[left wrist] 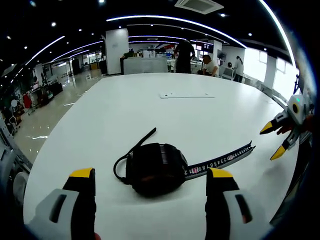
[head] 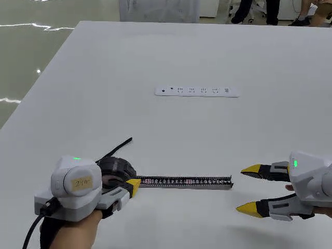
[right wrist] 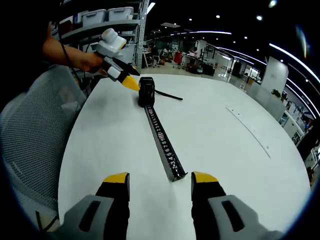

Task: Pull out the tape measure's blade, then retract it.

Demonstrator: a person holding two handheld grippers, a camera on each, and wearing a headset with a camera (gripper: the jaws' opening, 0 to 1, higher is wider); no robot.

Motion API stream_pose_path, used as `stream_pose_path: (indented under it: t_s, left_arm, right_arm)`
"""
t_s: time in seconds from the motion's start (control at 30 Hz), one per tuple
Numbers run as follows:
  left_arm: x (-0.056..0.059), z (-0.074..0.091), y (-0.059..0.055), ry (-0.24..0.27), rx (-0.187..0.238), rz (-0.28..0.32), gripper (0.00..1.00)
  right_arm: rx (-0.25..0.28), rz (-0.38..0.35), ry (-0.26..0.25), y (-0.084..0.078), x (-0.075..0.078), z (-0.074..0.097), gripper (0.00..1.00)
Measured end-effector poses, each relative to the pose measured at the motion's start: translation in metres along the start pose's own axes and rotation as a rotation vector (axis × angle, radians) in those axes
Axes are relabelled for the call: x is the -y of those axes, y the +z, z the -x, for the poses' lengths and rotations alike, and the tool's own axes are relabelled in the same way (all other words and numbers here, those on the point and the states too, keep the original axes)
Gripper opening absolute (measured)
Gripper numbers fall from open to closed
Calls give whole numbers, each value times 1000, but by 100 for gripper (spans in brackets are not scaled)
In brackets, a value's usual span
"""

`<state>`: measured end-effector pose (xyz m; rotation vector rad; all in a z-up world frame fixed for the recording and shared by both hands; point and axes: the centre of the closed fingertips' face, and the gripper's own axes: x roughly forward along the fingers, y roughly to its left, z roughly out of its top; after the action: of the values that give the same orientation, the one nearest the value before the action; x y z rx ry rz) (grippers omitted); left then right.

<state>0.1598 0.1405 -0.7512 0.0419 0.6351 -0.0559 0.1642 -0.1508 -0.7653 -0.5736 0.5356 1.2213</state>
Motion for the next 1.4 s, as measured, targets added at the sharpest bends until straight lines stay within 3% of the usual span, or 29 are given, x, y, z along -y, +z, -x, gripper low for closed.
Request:
stream_pose_path:
  t_s: [0.5,1.4]
  left_arm:
    - [3,-11,-1,15,-11,16,85]
    - [6,-26,-3,5,-25,7,80]
  right_arm:
    - [-12,60,59,-6,24,-18,38]
    - [-53,72,149,-18,26,-46,20]
